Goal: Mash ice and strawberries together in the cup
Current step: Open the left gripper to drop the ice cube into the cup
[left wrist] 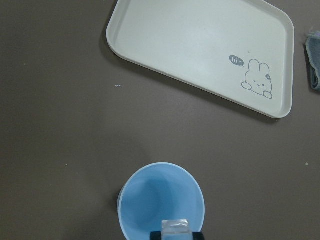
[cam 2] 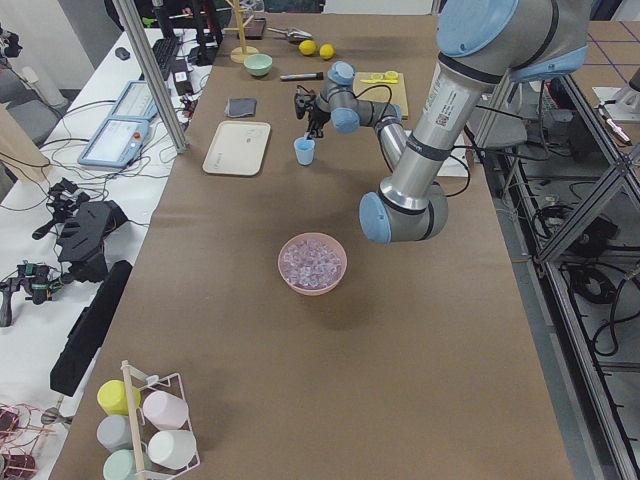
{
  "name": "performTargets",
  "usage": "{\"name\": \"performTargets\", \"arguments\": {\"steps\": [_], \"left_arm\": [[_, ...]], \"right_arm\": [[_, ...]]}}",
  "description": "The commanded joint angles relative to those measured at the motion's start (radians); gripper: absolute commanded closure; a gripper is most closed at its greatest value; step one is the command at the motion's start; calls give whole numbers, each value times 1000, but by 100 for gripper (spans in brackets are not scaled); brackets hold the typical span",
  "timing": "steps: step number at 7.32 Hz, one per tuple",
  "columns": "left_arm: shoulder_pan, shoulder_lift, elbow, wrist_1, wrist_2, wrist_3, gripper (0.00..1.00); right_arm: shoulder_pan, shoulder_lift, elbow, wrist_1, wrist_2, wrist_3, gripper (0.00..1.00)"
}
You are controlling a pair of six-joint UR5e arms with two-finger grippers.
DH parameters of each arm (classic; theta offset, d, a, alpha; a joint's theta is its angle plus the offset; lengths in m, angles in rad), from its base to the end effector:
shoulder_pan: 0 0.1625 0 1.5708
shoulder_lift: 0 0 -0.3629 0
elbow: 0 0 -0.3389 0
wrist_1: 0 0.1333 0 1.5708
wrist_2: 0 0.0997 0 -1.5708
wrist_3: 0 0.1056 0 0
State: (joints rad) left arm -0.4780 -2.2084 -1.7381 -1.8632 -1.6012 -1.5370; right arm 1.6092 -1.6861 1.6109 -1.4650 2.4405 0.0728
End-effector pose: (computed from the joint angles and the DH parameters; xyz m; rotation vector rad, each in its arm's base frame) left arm 0.4643 -0.3871 0.1692 0.2531 1.0758 -0.3818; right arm 0.0678 -0.3956 0.6135 0.0137 -0.8703 0.0908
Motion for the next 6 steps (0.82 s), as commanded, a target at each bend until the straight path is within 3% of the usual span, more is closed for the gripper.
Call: {"name": "performTargets", "arguments": {"steps": [1,2,3,6], "left_arm": [[1,-2,25,-27,10,1,100],[2,1,31,-24,10,6,25],[2,-2,40,-24,12,6,3],[-14,7,-35,27,3,14,3]], "right_arm": [[0,-7,0,0,0,-2,0],[0,-7,0,0,0,1,0],[0,-7,-2,0,0,2,0],[0,-4,3,0,0,5,0]]}}
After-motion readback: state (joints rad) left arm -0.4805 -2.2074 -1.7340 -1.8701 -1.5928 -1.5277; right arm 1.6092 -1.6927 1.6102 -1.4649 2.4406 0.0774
